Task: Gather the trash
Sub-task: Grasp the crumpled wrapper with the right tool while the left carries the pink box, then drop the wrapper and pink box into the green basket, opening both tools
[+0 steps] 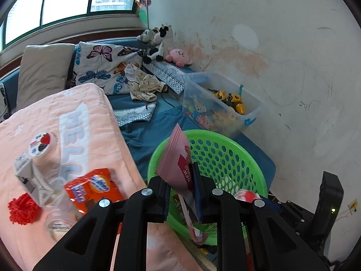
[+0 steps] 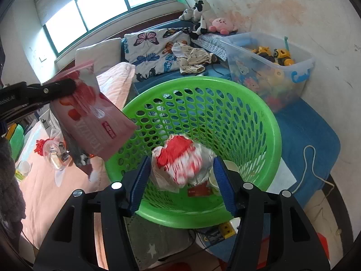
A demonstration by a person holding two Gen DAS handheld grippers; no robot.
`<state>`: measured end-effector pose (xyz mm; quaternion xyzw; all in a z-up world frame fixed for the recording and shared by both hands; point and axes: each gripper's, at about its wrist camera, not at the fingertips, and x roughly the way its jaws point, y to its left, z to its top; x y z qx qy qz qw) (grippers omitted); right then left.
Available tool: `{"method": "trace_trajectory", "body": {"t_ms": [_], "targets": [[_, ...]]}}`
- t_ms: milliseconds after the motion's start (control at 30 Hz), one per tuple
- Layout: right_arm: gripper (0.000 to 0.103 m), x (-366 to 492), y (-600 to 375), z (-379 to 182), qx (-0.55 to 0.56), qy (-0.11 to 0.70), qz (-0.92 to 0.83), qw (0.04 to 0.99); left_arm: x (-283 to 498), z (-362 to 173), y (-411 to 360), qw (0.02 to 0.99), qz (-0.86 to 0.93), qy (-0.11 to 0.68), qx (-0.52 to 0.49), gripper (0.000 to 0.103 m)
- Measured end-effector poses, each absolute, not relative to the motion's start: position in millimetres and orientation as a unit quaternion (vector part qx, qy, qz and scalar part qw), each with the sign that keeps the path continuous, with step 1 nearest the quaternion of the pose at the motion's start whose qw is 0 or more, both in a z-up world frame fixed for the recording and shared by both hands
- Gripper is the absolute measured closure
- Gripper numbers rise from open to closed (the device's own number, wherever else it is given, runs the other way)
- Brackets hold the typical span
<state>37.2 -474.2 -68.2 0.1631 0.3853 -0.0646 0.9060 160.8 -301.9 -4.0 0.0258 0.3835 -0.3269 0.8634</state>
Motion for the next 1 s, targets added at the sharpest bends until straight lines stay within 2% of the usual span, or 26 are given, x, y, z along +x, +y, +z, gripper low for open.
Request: {"method": "trace_trajectory", "body": {"t_ms": [167,200,300,467,600,667,1000], "targets": [[0.041,41,-480,-71,0.173,0.386,-0.068,0.904,168,-15,-311,0.858,-0.325,0.397,0.029,0.083],[0.040,41,-480,-72,0.173,0.386,-0.068,0.904,169,-18,-312,0.856,-0.326,0.401,0.032,0.079],[0.039,41,-481,-71,0.175,0.385,-0.068,0.904,167,-22,-312,0.856,-0.322,0.404,0.034,0.054],[0.038,39,-478,-68,0.175,0.381,-0.063,0.905,165,-23,-305,0.853,-0.325,0.406,0.041,0.052],[0.036,35,-469,-60,0.166,0.377,-0.053,0.910,156,-20,-289,0.855,-0.328,0.398,0.050,0.044],[0.036,33,-464,-57,0.163,0.375,-0.049,0.911,152,-18,-279,0.857,-0.327,0.396,0.055,0.044],[0.033,23,-420,-35,0.152,0.365,-0.011,0.918,130,-13,-187,0.873,-0.290,0.388,0.061,0.035]]}}
